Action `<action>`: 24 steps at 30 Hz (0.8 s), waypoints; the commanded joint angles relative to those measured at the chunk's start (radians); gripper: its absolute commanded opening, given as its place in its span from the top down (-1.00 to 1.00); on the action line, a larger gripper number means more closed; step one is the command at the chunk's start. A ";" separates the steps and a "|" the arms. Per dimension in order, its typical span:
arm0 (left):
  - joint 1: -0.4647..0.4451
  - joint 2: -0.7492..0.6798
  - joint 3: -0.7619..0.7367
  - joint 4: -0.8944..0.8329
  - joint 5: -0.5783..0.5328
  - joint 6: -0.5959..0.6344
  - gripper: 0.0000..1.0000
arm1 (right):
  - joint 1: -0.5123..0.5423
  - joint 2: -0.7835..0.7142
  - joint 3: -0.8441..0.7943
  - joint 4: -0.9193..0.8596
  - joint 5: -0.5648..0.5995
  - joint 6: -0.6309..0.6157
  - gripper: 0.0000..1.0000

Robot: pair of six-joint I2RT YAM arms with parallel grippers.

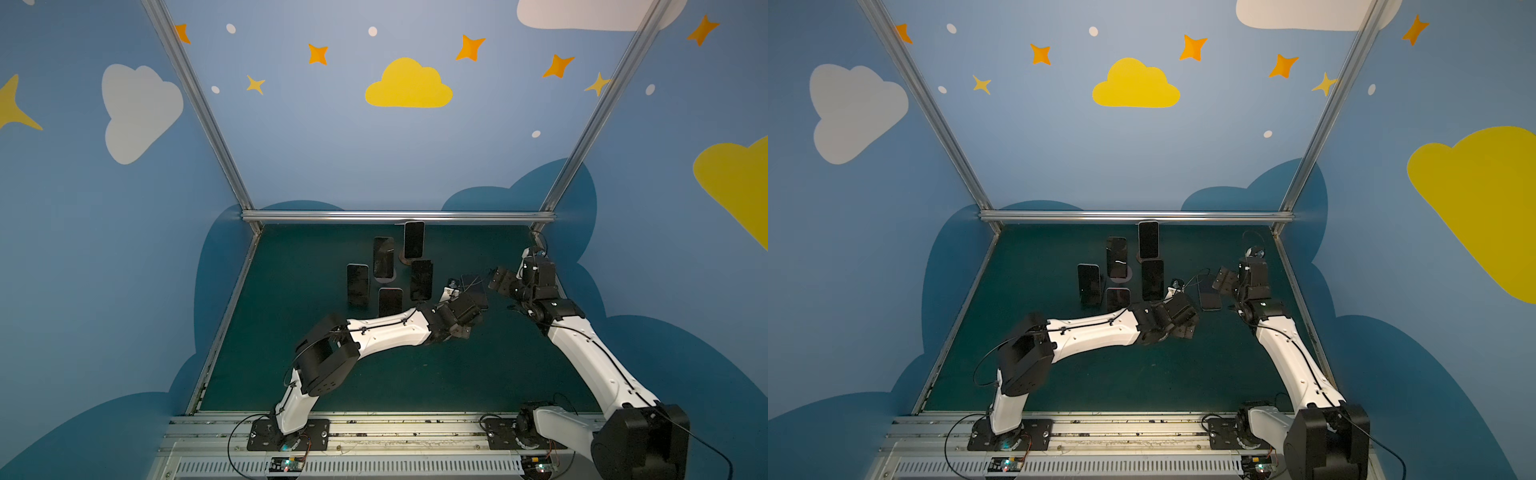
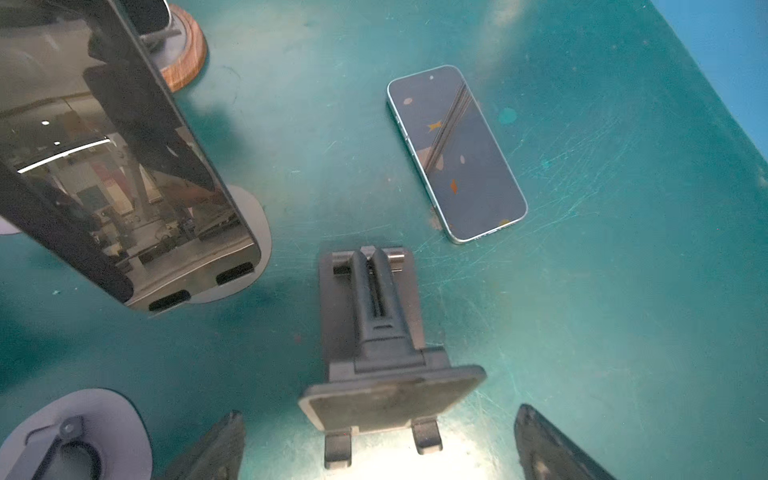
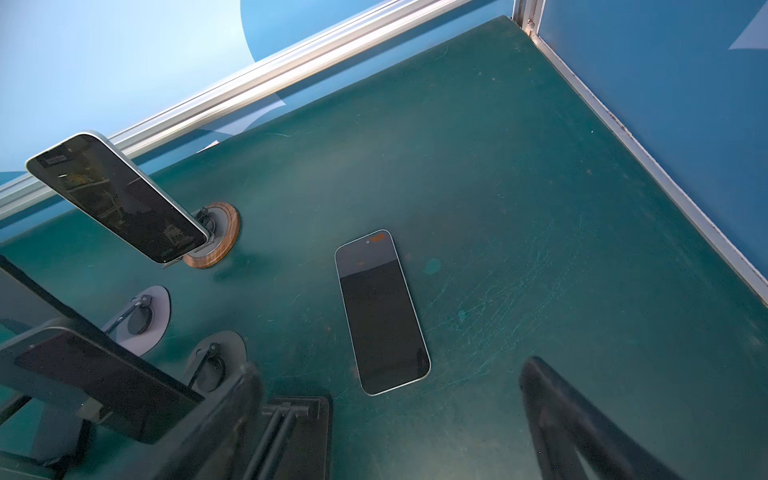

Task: Remove the phone from the phone stand

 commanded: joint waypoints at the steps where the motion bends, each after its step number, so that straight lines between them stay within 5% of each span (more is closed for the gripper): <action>1: -0.003 0.033 0.005 0.014 0.029 0.005 -1.00 | -0.004 -0.023 0.000 0.011 0.003 0.005 -0.94; 17: -0.004 0.094 0.009 0.104 -0.074 0.058 -0.85 | -0.005 -0.025 -0.011 0.019 0.008 0.011 -0.93; 24: -0.004 0.098 -0.003 0.128 -0.072 0.070 -0.60 | -0.005 -0.035 -0.014 0.021 0.008 0.011 -0.93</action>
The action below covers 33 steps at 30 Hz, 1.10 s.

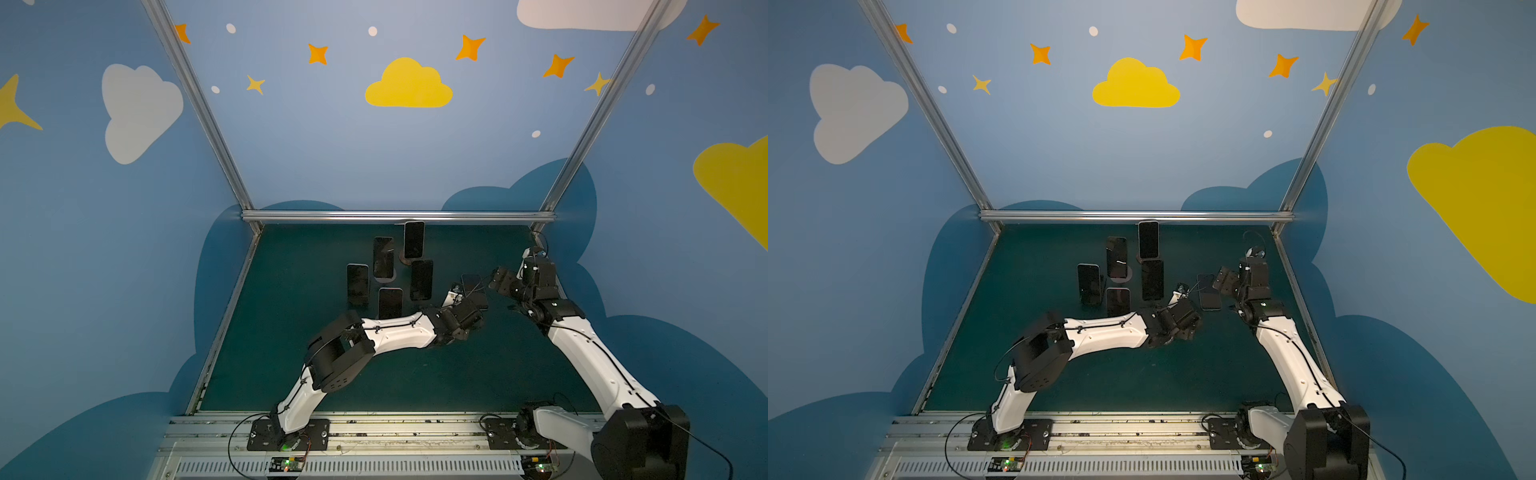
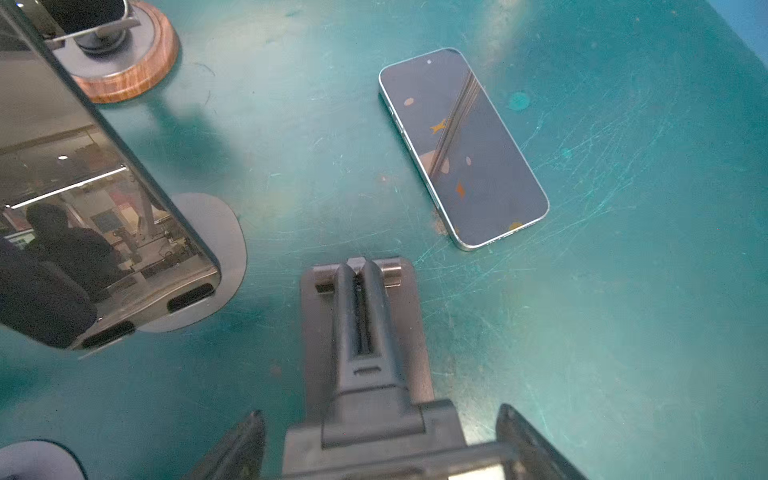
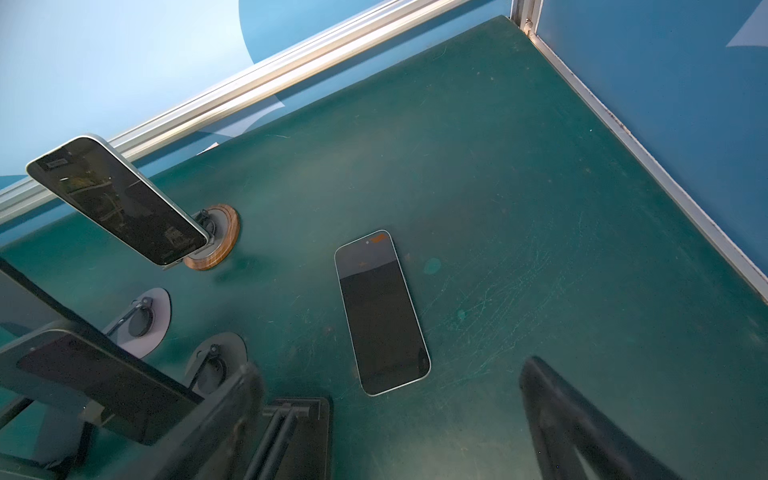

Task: Remove the phone from the phone stand

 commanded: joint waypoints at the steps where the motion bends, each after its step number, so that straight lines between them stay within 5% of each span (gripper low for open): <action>1: 0.000 0.016 -0.001 0.020 -0.021 0.019 -0.56 | -0.003 -0.032 -0.010 0.018 0.010 0.005 -0.93; 11: -0.019 -0.044 -0.036 0.039 -0.044 0.072 -0.28 | -0.003 -0.039 -0.015 0.021 0.011 0.007 -0.93; 33: -0.060 -0.304 -0.158 0.041 -0.062 0.146 -0.15 | -0.003 -0.057 -0.019 0.017 0.008 0.009 -0.93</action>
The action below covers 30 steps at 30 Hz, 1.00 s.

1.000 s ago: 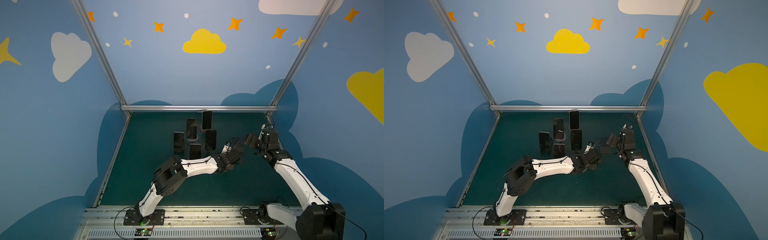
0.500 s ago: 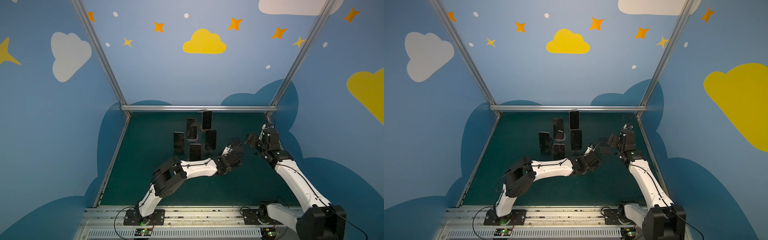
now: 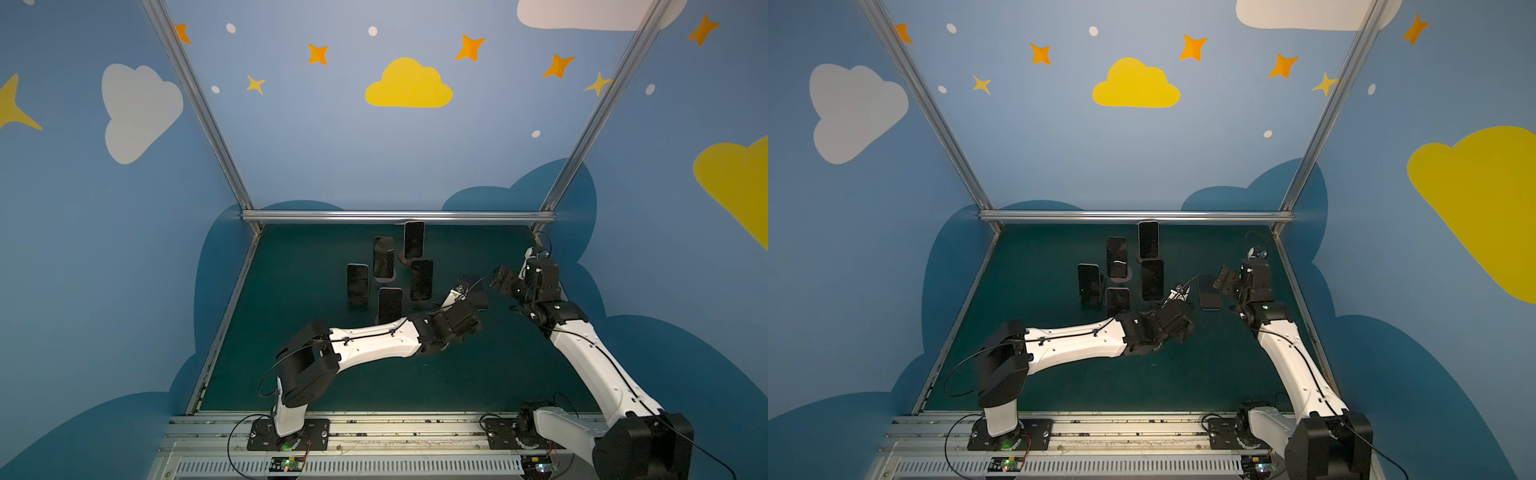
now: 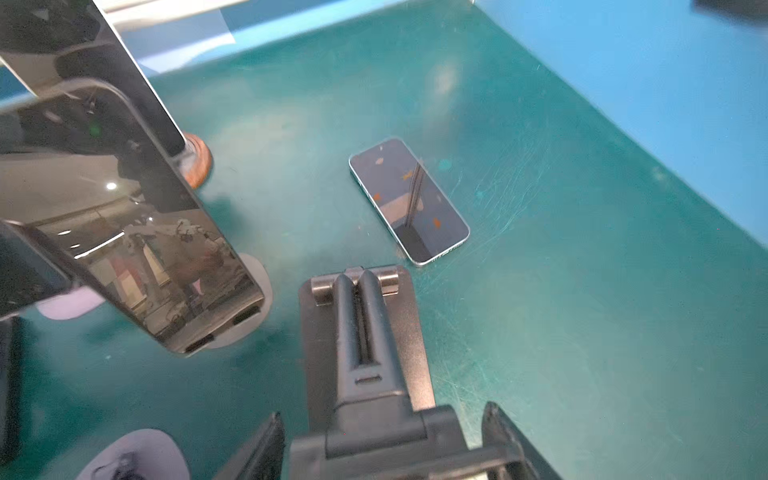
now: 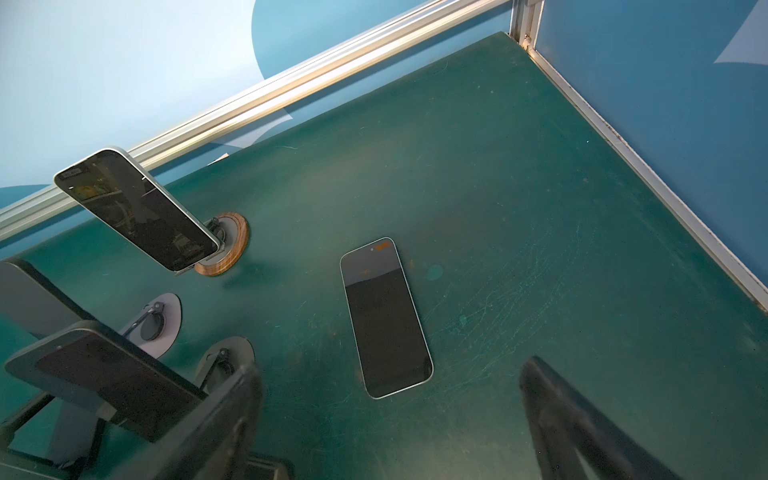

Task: Remove the phone from the phone stand

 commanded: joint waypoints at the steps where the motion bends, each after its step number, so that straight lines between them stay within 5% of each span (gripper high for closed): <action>1: -0.006 -0.062 -0.020 -0.002 -0.027 0.017 -0.15 | -0.004 -0.024 -0.013 0.012 0.008 0.009 -0.93; 19: -0.007 -0.329 -0.041 -0.161 -0.193 0.106 -0.12 | -0.003 -0.024 -0.013 0.017 -0.004 0.011 -0.92; 30: 0.148 -0.595 -0.136 -0.260 -0.281 0.083 -0.10 | -0.003 -0.033 -0.012 0.020 -0.021 0.012 -0.92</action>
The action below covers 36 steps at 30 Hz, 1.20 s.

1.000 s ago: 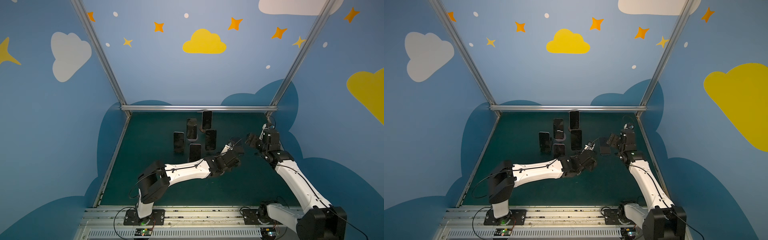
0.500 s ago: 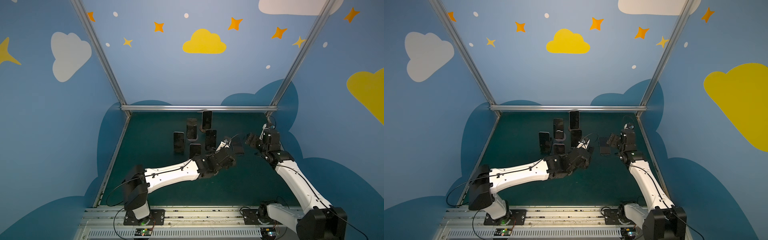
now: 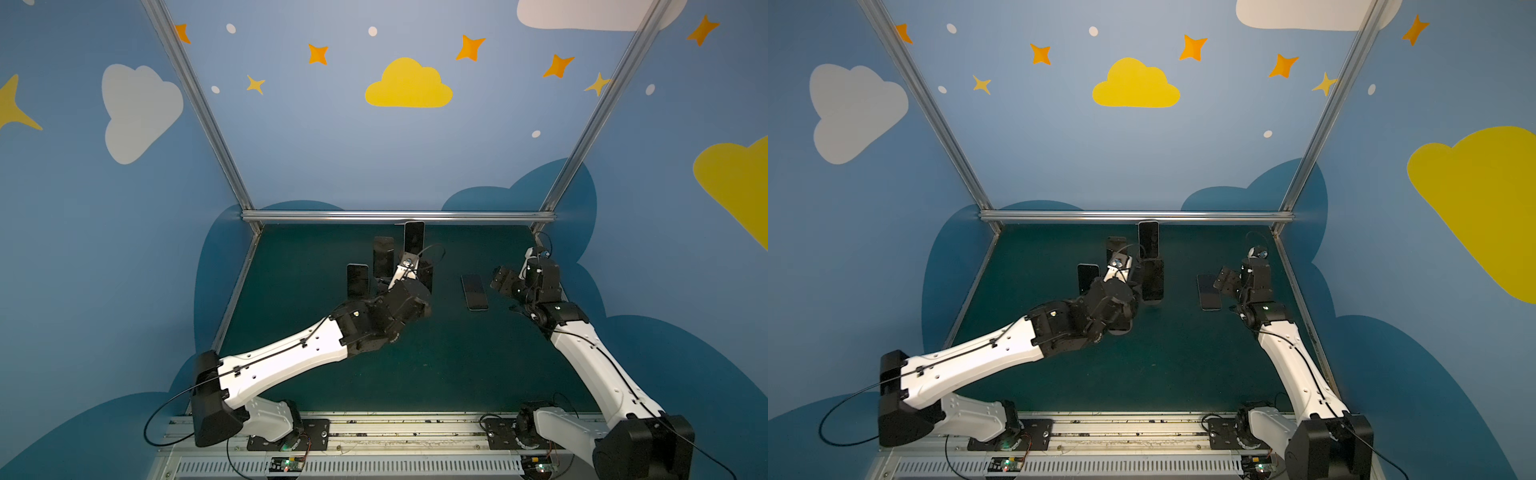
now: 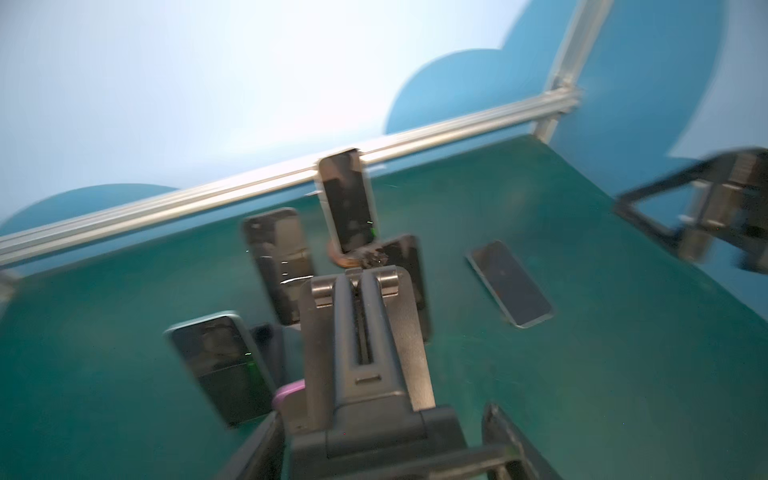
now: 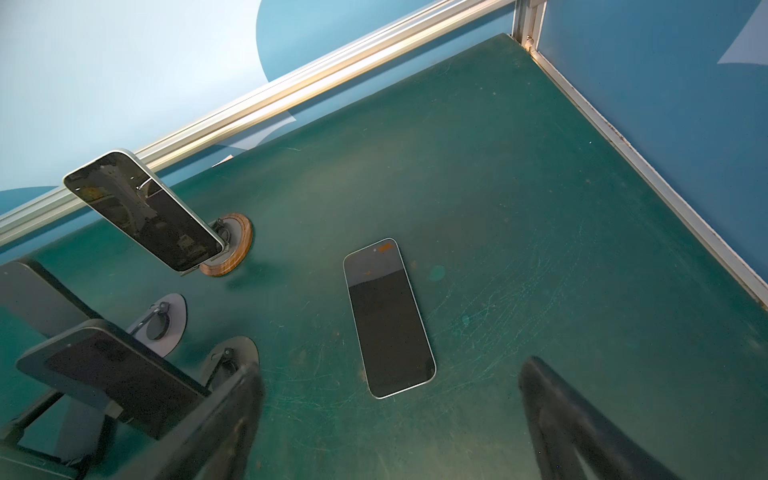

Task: Remove the phone from the phone stand

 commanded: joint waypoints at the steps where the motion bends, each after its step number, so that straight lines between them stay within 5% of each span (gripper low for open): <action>1: 0.032 -0.098 -0.020 -0.008 -0.098 0.032 -0.10 | -0.003 -0.024 -0.012 0.020 -0.010 0.008 -0.92; 5: 0.114 -0.169 -0.017 -0.059 -0.104 0.035 -0.11 | -0.003 -0.023 -0.013 0.022 -0.015 0.009 -0.92; 11: 0.360 -0.240 -0.069 -0.067 -0.019 0.046 -0.12 | -0.003 -0.023 -0.014 0.024 -0.023 0.009 -0.92; 22: 0.822 -0.134 -0.137 0.087 0.285 -0.008 -0.10 | -0.003 -0.020 -0.016 0.030 -0.033 0.009 -0.92; 36: 0.988 0.131 -0.218 0.355 0.476 0.049 -0.10 | -0.004 -0.016 -0.020 0.036 -0.037 0.011 -0.92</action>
